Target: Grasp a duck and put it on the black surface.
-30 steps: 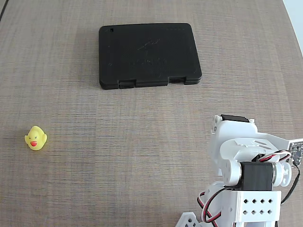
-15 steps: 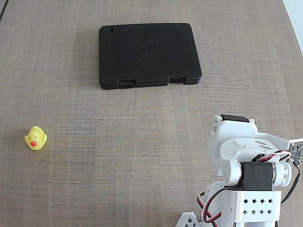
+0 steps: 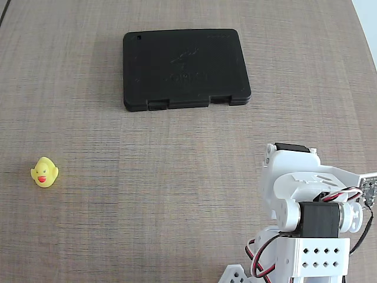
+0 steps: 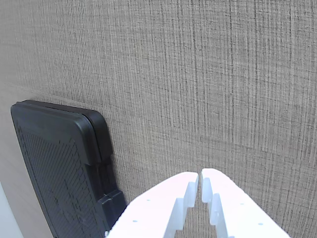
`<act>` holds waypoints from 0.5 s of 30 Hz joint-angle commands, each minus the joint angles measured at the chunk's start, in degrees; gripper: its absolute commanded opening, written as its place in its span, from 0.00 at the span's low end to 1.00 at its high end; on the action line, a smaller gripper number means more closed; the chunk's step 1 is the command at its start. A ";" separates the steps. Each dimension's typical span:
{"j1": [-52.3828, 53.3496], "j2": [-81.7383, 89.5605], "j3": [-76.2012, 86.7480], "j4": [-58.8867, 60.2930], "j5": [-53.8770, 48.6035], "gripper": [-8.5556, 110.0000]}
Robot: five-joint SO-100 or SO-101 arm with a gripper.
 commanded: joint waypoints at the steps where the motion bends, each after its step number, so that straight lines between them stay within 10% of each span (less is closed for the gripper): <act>1: -0.53 3.60 -1.05 -0.88 -0.35 0.07; 15: -12.39 -46.49 -44.74 -1.58 -0.35 0.07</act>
